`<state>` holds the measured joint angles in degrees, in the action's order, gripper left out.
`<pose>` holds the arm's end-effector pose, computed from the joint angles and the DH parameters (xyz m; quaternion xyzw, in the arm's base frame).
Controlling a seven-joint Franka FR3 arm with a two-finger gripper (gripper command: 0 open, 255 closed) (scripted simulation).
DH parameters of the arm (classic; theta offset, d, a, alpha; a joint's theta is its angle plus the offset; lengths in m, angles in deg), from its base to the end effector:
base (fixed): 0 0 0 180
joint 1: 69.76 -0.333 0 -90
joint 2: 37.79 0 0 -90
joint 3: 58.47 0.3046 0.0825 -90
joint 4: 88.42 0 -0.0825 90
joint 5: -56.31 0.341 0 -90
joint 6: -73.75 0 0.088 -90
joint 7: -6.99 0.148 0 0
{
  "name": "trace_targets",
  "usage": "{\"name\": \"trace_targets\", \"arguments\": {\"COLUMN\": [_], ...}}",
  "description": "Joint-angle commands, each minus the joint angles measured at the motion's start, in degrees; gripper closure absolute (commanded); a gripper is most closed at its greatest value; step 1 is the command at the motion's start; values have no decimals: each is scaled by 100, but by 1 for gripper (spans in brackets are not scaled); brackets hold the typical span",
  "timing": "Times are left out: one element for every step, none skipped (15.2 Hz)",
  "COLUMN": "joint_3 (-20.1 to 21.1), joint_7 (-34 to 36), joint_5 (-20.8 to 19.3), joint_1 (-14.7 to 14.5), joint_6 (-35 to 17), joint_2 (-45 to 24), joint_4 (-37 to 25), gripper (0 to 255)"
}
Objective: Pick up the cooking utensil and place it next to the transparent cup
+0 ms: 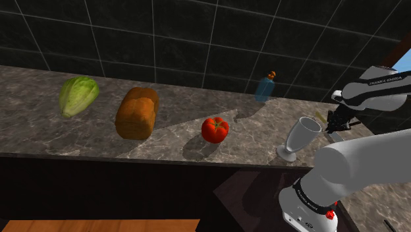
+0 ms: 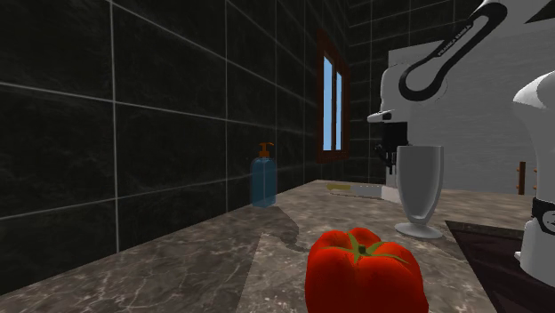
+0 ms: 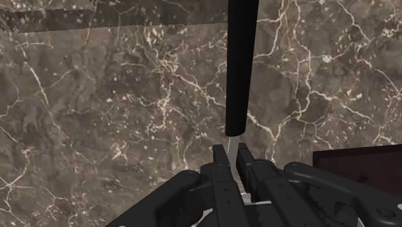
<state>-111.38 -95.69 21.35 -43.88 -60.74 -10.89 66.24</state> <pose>0.0783 -0.3578 0.2975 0.8974 0.4399 -0.0296 0.0143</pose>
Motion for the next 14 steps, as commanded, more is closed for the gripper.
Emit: {"name": "trace_targets", "arguments": {"joint_3": [-141,-209,-280,-352,-428,-507,-588,-674,-764,-859,-961,-1070,-1188,-1316], "joint_7": [-27,-36,-49,-64,-83,-107,-136,-171,-214,-266,-329,-406,-501,-622], "joint_5": [-3,4,16,34,57,88,128,177,238,313,405,518,658,834], "joint_1": [-65,-106,-151,-201,-255,-315,-381,-453,-533,-622,-723,-837,-966,-1115], "joint_6": [-235,-354,-475,-598,-723,-851,-981,-1114,-1249,-1388,-1529,-1673,-1820,-1971], "joint_2": [-177,-271,-369,-470,-576,-686,-801,-920,-1044,-1174,-1309,-1451,-1602,-1762], "joint_4": [48,73,97,120,142,163,183,202,220,238,256,274,292,311], "gripper": [255,255,255,255,255,255,255,255,255,255,255,255,255,255]}}
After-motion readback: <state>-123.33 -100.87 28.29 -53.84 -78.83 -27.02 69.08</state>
